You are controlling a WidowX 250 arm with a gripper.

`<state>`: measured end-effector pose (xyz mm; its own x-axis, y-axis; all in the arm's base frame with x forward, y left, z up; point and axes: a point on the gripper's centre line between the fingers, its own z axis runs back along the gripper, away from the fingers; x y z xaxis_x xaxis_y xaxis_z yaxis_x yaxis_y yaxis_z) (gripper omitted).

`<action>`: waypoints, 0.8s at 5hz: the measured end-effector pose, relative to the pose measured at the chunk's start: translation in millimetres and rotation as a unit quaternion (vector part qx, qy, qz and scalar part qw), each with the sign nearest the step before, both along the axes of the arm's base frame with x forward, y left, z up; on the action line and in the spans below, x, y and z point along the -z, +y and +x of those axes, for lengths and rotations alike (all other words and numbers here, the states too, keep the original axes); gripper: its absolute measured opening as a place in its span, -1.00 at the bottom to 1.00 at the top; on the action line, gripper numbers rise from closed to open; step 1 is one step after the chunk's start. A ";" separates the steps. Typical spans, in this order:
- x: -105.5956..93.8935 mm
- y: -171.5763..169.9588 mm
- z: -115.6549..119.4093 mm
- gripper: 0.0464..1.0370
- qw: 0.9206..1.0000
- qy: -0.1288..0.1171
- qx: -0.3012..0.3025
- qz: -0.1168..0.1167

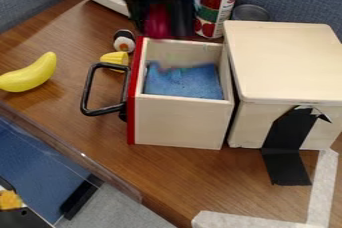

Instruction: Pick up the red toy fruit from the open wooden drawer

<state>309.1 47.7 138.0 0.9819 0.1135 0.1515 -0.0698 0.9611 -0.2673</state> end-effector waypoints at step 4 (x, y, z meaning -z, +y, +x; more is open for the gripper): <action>63.6 150.2 10.4 0.54 0.961 0.055 -0.197 0.185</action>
